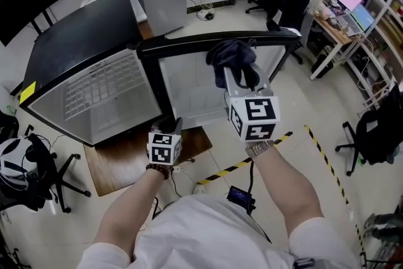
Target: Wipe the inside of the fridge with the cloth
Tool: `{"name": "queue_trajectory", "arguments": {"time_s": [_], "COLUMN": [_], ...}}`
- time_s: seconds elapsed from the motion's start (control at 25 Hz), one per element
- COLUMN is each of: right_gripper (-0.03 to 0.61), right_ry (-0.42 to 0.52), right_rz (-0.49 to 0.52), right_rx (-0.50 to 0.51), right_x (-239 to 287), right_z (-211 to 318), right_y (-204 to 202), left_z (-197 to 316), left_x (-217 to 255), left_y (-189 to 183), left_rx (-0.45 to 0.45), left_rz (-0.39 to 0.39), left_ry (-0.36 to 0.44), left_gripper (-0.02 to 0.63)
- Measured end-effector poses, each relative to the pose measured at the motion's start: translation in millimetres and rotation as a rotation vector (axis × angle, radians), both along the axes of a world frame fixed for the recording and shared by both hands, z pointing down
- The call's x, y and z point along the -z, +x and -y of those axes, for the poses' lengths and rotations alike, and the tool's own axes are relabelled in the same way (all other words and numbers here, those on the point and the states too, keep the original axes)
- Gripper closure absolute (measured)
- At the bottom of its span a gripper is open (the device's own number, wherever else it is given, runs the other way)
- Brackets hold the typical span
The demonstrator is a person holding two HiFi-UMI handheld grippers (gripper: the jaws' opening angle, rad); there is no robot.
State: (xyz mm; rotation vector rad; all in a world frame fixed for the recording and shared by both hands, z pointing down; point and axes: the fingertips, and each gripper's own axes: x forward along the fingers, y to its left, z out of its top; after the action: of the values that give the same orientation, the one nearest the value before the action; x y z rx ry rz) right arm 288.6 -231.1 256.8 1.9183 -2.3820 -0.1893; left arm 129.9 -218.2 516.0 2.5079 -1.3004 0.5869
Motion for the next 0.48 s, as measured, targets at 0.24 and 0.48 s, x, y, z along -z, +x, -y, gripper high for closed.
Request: {"name": "queue_trajectory", "arguments": {"time_s": [0.24, 0.48], "right_gripper": [0.465, 0.464], "right_ry": [-0.01, -0.013], "right_rz": [-0.014, -0.006], "right_rx": [-0.112, -0.209], "right_x": [0, 2], "right_z": [-1, -3], "right_y": [62, 112], "left_z": [0, 0], "left_x": [0, 1], "left_y": [2, 3], "left_rx": [-0.003, 0.0], "left_rz": [-0.004, -0.001], "left_ry": [-0.001, 0.003], "left_gripper": [0.508, 0.508]}}
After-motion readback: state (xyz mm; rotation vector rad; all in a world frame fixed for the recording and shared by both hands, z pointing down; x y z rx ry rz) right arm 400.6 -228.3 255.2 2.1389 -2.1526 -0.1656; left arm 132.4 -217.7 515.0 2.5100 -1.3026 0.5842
